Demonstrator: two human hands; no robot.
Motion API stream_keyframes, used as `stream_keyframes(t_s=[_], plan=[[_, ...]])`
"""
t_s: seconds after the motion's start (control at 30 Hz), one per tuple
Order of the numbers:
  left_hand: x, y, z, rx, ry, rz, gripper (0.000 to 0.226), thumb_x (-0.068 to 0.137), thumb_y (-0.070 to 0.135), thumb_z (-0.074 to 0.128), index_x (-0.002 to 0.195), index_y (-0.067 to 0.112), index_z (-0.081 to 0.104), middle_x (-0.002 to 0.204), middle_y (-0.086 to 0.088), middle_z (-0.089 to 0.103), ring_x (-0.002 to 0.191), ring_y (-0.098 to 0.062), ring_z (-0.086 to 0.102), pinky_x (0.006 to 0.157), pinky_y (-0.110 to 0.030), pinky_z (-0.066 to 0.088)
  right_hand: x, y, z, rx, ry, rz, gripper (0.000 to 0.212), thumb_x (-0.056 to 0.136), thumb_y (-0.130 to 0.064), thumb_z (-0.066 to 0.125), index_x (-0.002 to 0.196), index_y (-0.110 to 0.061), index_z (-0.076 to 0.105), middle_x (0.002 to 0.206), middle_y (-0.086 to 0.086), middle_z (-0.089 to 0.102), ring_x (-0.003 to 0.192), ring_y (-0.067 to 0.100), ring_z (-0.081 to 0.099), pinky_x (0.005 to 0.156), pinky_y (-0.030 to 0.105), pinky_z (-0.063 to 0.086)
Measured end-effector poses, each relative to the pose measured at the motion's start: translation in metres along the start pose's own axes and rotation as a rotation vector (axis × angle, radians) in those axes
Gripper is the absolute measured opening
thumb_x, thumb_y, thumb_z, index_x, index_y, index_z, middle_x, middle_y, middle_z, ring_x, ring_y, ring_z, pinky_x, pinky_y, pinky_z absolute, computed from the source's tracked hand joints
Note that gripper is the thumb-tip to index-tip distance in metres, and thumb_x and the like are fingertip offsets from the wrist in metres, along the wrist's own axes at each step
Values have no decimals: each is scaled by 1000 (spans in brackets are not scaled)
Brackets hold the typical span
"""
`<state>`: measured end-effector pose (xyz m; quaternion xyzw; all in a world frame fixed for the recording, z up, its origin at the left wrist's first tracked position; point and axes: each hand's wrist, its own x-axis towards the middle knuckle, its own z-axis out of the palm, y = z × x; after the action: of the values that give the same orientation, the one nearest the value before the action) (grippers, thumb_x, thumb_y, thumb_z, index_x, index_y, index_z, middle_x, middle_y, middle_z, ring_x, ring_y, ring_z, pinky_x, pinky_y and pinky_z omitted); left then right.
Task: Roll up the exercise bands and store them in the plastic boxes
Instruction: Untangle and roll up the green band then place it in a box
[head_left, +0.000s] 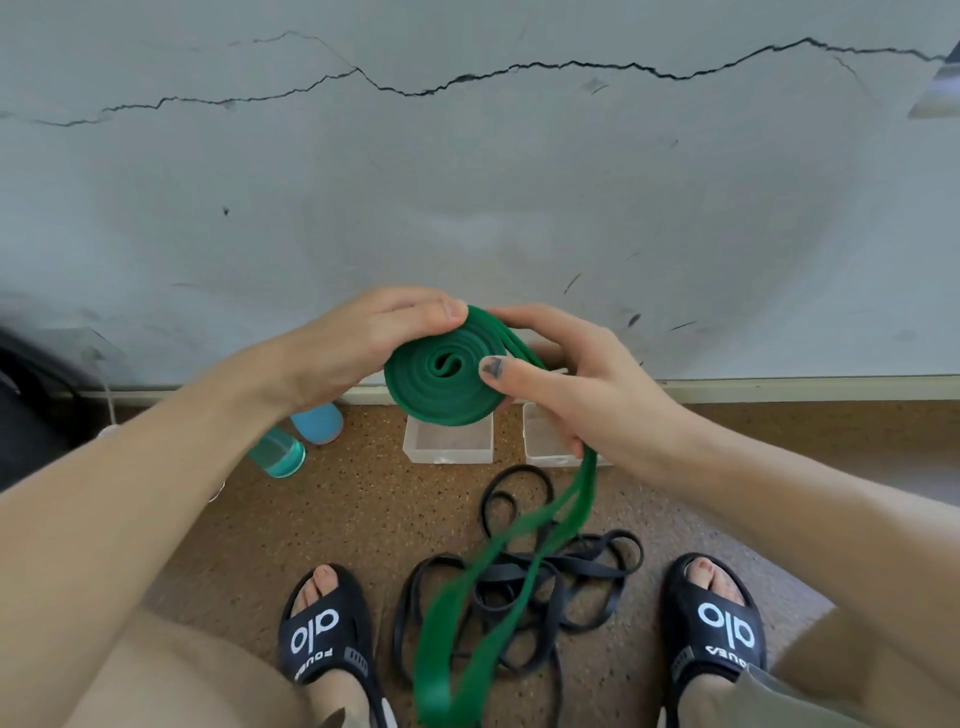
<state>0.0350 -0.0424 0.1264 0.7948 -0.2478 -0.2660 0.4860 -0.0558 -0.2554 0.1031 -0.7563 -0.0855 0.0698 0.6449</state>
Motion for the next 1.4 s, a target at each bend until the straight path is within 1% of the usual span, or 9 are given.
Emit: stream_keyframes(t_s=[0.1,0.2,0.4,0.67,0.8,0.9,1.07,1.27,1.4], plan=[[-4,7,-3,91,-189,-65,30,93,44,52,103,30,77,105,3,77,96,-14,73,83,-24,54,4,-1,-5,18,-171,66,36,100,-23,64,135,-33,63,92,5,74,46,15,40,41,25,35],[-4,8,-1,103,-332,-143,43,95,41,56,123,12,70,111,-6,76,100,-20,74,85,-27,55,7,-2,-5,55,-302,128,40,99,-21,65,137,-34,62,85,6,64,47,13,38,41,23,34],[-14,-3,-23,150,-146,-92,30,98,48,56,108,27,76,103,2,76,98,-16,72,87,-34,49,9,-11,-34,-605,-210,10,54,92,-46,66,142,-54,46,99,-9,67,85,1,68,82,26,51],[-10,-5,-14,-17,-1,-38,41,100,40,55,121,8,68,117,-8,74,111,-22,70,90,-31,56,4,-4,-15,-288,-103,-14,55,85,-55,73,134,-53,50,108,-12,73,104,1,68,98,39,54],[-6,-7,-6,-129,-42,-102,52,95,41,46,133,9,62,129,-8,69,119,-25,66,93,-41,55,-2,8,6,-119,78,-82,42,93,-30,75,131,-35,57,106,-9,76,97,6,72,89,32,58],[-7,-5,-9,-13,-280,-198,62,93,57,48,145,24,53,138,-3,64,126,-28,62,102,-51,50,-1,0,2,-70,-87,-8,38,95,-15,72,131,-25,61,107,-2,77,96,6,74,82,23,59],[-6,11,5,131,-296,-125,27,100,48,52,98,32,74,95,13,76,92,-7,72,80,-19,53,4,-13,-1,-36,-297,130,38,97,-9,67,133,-20,60,84,-6,71,48,-2,57,46,9,41],[-13,8,0,123,-150,-69,35,102,35,43,99,13,70,87,5,78,81,-5,73,72,-13,52,9,-14,-26,-543,-220,54,81,78,-59,77,145,-64,31,110,-12,66,87,-5,67,89,30,52],[-11,3,-2,-50,-85,-102,48,98,41,42,122,8,66,117,-6,75,111,-21,71,92,-29,57,8,-7,-18,-391,-147,13,67,83,-52,78,142,-52,46,110,-13,73,107,-2,66,101,37,51]])
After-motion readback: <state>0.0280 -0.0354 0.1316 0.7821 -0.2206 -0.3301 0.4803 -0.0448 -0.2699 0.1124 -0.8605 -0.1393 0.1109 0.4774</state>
